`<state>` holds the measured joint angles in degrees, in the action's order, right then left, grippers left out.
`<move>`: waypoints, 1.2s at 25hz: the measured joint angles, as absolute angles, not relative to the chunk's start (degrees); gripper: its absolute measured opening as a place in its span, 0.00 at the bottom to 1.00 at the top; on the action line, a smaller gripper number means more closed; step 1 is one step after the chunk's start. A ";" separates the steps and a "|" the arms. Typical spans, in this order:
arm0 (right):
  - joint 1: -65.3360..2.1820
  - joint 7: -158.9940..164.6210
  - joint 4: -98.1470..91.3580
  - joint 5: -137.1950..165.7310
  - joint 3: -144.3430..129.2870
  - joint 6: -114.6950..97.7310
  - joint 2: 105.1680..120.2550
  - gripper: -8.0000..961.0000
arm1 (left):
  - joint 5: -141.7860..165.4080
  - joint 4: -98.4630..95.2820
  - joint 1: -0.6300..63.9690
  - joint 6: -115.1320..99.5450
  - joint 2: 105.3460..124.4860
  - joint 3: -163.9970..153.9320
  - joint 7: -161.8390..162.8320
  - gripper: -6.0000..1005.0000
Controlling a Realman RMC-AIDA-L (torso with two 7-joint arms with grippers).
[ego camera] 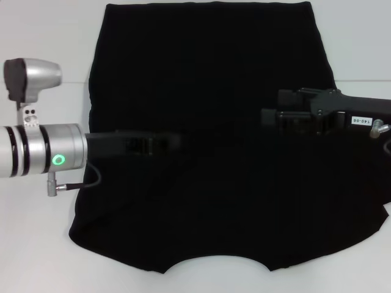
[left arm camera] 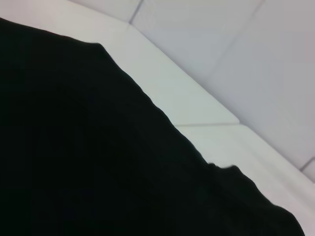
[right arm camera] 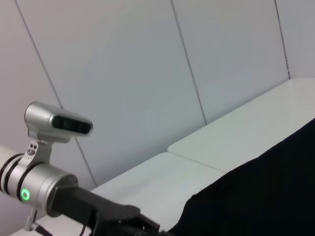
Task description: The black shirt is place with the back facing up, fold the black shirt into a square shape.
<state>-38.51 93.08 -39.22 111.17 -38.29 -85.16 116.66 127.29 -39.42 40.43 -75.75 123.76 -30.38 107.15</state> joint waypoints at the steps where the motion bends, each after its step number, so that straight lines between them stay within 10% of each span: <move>1: -38.45 93.08 -39.17 111.07 -37.85 -85.15 116.54 0.92 | 127.18 -39.55 40.47 -75.72 123.77 -30.90 107.18 0.16; 11: -37.81 100.29 -38.73 111.25 -32.49 -79.59 113.56 0.92 | 118.01 -42.35 36.12 -81.39 123.12 -24.93 102.39 0.56; 22: -36.96 136.05 -39.76 126.45 -32.42 -81.26 102.92 0.92 | 111.57 -36.29 34.90 -88.65 124.26 -34.12 72.18 0.82; 30: -33.54 146.36 -41.71 133.94 -31.32 -85.19 101.50 0.92 | 111.56 -34.17 35.99 -83.13 124.34 -39.85 67.26 0.89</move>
